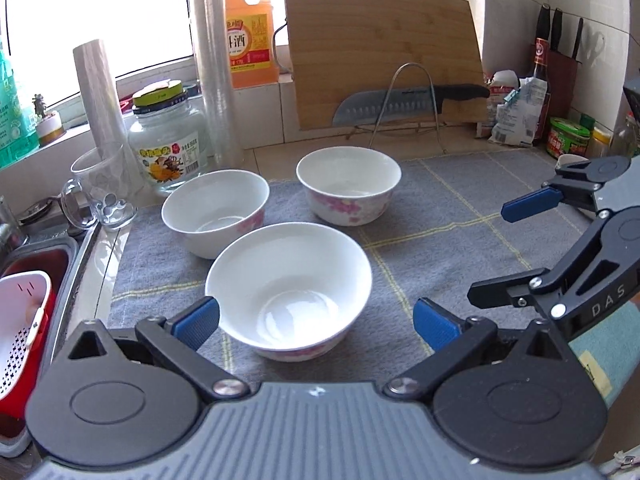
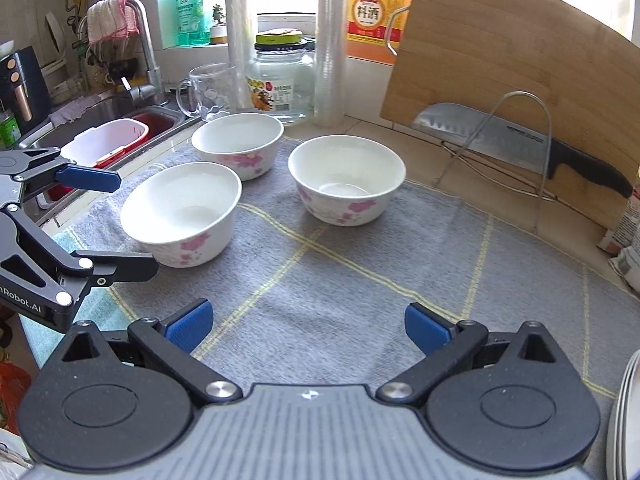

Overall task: Organize plates and bowls
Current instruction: 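Move both grippers to the white pink-flowered bowl on the towel, then grasp the rim of the white bowl with both grippers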

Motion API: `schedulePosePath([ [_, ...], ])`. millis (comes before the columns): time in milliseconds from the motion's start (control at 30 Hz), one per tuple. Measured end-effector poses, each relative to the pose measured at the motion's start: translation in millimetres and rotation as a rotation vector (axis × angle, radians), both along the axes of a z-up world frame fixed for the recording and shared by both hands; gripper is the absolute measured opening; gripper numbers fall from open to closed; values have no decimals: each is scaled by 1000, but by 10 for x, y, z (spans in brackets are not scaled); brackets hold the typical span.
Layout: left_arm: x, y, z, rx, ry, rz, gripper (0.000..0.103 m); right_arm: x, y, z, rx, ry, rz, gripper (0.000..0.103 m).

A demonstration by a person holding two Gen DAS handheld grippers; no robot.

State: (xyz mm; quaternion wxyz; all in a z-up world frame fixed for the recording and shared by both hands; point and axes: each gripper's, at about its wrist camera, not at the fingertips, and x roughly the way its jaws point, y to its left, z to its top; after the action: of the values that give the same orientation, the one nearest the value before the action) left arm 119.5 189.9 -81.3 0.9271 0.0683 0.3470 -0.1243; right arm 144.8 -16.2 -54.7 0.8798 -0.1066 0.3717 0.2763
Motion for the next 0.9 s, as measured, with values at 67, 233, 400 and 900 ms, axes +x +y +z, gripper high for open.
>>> schedulePosePath([
  [67, 71, 122, 3, -10, 23, -16, 102, -6, 146, -18, -5, -5, 10, 103],
  [233, 270, 344, 39, -19, 63, -75, 102, -15, 432, -31, -4, -26, 35, 103],
  [400, 471, 393, 46, -42, 121, -137, 102, 1, 632, -74, 0, -33, 73, 103],
  [900, 831, 344, -79, -29, 228, -189, 93, 78, 906, -209, -46, -67, 209, 97],
])
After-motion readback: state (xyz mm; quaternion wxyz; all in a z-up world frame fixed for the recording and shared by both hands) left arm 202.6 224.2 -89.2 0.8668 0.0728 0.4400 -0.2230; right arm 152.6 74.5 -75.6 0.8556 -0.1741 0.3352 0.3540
